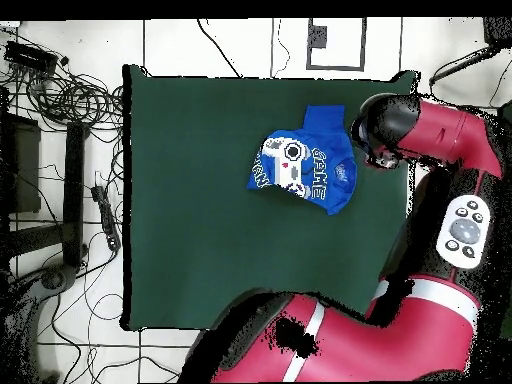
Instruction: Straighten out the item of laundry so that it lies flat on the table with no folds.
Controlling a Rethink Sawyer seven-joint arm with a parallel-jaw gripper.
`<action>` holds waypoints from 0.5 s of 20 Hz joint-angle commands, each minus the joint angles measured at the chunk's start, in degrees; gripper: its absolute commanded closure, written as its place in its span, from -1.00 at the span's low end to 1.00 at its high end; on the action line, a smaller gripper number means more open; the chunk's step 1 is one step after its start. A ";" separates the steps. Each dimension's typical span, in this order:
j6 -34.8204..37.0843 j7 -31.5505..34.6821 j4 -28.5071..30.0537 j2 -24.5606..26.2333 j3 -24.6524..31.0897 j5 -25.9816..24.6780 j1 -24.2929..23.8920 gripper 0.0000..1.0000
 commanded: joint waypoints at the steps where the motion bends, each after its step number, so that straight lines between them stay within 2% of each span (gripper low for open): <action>1: 7.53 -10.30 -4.16 6.68 8.31 0.67 2.10 1.00; 10: 8.36 -5.89 -7.82 10.17 7.62 1.73 3.54 1.00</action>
